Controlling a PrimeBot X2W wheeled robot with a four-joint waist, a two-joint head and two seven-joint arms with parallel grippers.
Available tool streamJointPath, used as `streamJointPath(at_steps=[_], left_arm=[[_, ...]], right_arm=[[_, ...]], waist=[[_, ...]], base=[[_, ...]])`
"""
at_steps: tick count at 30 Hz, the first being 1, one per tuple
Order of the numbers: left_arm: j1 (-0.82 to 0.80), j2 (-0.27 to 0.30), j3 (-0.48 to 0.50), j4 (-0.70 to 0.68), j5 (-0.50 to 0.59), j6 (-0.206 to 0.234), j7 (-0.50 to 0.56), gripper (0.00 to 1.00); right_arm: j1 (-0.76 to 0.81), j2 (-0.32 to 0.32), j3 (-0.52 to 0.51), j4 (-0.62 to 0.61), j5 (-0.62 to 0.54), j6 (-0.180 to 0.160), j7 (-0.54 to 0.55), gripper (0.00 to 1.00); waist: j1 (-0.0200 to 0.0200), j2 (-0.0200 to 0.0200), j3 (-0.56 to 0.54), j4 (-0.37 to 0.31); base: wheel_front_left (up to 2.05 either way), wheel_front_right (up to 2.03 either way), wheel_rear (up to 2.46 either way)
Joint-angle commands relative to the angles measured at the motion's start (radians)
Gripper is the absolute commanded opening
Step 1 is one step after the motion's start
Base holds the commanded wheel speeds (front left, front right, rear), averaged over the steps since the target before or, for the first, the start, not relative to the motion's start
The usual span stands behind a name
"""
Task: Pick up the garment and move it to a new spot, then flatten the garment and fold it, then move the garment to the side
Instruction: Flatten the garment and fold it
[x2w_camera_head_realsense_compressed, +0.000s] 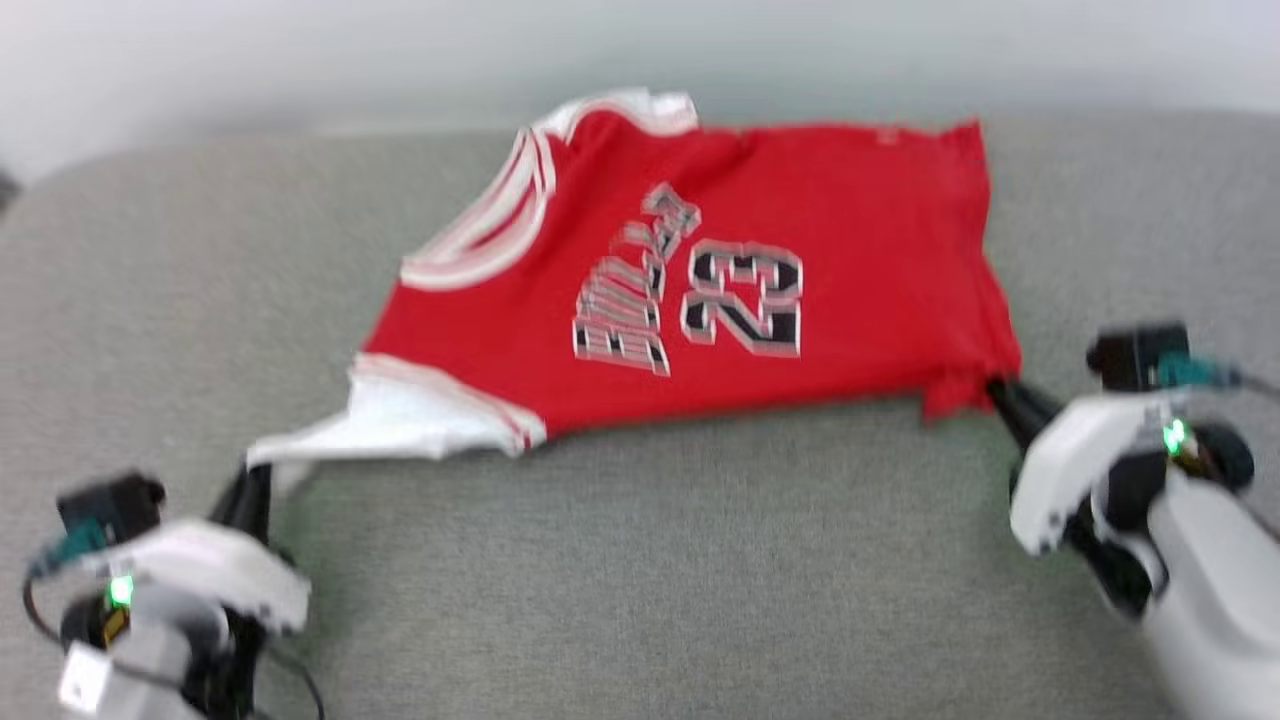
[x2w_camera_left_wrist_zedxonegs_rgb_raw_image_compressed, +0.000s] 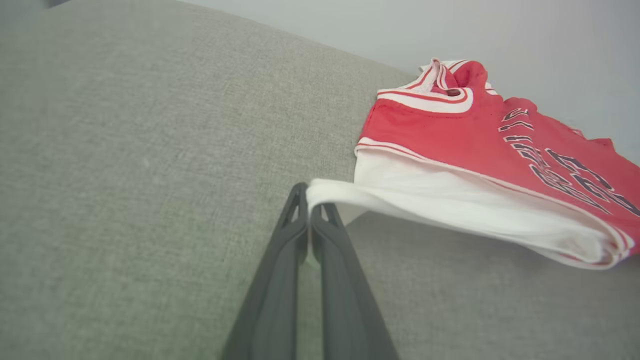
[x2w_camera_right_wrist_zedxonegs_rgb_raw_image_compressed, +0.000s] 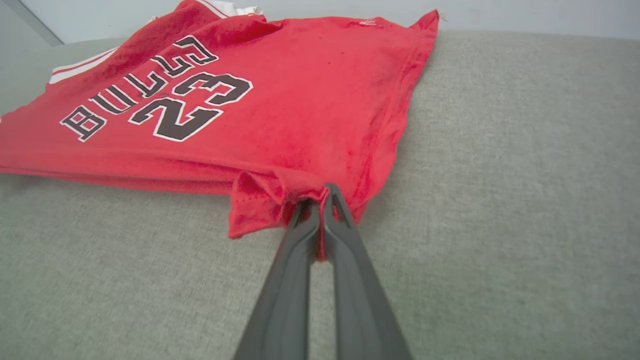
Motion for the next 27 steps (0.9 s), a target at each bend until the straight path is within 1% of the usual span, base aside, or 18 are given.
streamJointPath(at_steps=[1,5,9,10,11,14,15,18,21,24,27], left_arm=[[0.098,0.031,0.028,-0.034,-0.016,0.046,-0.006,0.00],[0.276,0.043,0.048,-0.169,-0.042,0.115,0.023,0.00],[0.451,0.063,0.072,-0.335,-0.067,0.204,0.072,0.00],[0.497,0.068,0.079,-0.382,-0.073,0.228,0.086,0.00],[0.614,0.086,0.100,-0.522,-0.088,0.299,0.129,0.00],[0.715,0.102,0.116,-0.658,-0.100,0.362,0.174,0.00],[0.715,0.102,0.116,-0.658,-0.100,0.362,0.174,0.00],[0.768,0.113,0.116,-0.784,-0.104,0.402,0.211,0.00],[0.761,0.129,0.101,-0.869,-0.088,0.418,0.239,0.00],[0.704,0.141,0.073,-0.909,-0.072,0.410,0.271,0.00],[0.625,0.140,0.036,-0.908,-0.057,0.390,0.298,0.00]], right_arm=[[0.092,-0.057,-0.032,-0.025,0.011,-0.014,0.007,0.00],[0.268,-0.074,-0.077,-0.120,0.023,-0.015,0.042,0.00],[0.446,-0.071,-0.141,-0.231,0.010,-0.015,0.094,0.00],[0.492,-0.065,-0.163,-0.260,0.005,-0.016,0.113,0.00],[0.611,-0.042,-0.227,-0.365,-0.022,-0.016,0.170,0.00],[0.714,-0.012,-0.297,-0.467,-0.058,-0.016,0.234,0.00],[0.714,-0.012,-0.297,-0.467,-0.058,-0.016,0.234,0.00],[0.775,0.032,-0.344,-0.573,-0.091,-0.015,0.298,0.00],[0.792,0.064,-0.366,-0.652,-0.119,-0.012,0.361,0.00],[0.761,0.080,-0.361,-0.699,-0.137,-0.009,0.419,0.00],[0.711,0.075,-0.344,-0.716,-0.155,-0.009,0.460,0.00]], waist=[[0.0003,0.0000,-0.104,0.019],[0.0003,0.0000,-0.159,0.027],[0.0003,0.0000,-0.203,0.035],[0.0003,0.0000,-0.213,0.037],[0.0003,0.0000,-0.229,0.043],[0.0003,0.0000,-0.235,0.046],[0.0003,0.0000,-0.235,0.046],[0.0003,0.0000,-0.235,0.047],[0.0003,0.0000,-0.227,0.047],[0.0003,0.0000,-0.212,0.043],[0.0003,0.0000,-0.181,0.039]], base=[[0.00,0.00,0.00],[0.00,0.00,0.00],[0.00,0.00,0.00],[0.00,0.00,0.00],[0.00,0.00,0.00],[0.00,0.00,0.00],[0.00,0.00,0.00],[0.00,0.00,0.00],[0.00,0.00,0.00],[0.00,0.00,0.00],[0.00,0.00,0.00]])
